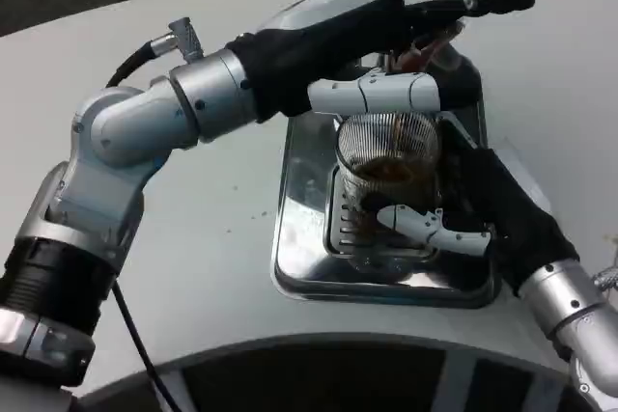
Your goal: Grasp the cup under the faucet to collect the drink, then remove the cup.
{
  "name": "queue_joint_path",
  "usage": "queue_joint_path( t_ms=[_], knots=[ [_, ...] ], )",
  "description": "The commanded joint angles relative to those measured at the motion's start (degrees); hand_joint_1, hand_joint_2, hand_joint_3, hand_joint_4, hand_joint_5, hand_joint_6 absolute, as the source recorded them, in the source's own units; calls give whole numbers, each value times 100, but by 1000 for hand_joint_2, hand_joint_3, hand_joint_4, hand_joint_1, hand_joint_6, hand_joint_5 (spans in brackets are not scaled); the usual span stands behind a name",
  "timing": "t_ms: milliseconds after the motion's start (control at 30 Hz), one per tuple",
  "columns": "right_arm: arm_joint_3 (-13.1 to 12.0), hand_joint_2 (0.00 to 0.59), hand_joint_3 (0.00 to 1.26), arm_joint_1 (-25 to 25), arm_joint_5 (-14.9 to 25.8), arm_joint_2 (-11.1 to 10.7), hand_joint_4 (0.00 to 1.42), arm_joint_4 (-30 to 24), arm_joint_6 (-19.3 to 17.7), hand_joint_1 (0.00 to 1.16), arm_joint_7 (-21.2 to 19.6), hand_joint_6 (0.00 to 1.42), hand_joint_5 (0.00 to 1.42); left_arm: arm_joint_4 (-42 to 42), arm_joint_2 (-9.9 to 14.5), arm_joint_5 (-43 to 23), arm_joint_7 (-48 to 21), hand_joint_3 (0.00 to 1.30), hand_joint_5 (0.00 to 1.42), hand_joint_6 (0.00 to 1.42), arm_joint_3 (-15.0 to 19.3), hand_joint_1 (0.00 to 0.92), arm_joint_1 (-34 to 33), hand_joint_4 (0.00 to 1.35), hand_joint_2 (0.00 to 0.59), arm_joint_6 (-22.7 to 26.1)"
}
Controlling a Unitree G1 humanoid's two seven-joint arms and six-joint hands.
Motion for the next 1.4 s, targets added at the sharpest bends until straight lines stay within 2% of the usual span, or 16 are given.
queue_joint_path(
  t_ms=[33,633,1100,1400],
  knots=[
    [53,216,0,-28,-15,58,89,85,-81,782,-43,1,168,76,69,198,-157,115,48,61,-117,0,48,35,116,149],
    [122,221,6,-88,-105,116,92,173,-12,782,-231,1,170,99,88,216,-166,115,48,61,-115,0,35,36,120,146],
    [152,241,163,-68,-312,281,251,232,-56,814,-653,110,297,145,123,238,-123,115,58,61,-92,0,59,57,115,114],
    [213,244,221,-18,-419,430,312,135,-43,824,-917,162,366,150,121,254,-61,106,71,71,-74,0,98,60,109,112]
  ],
)
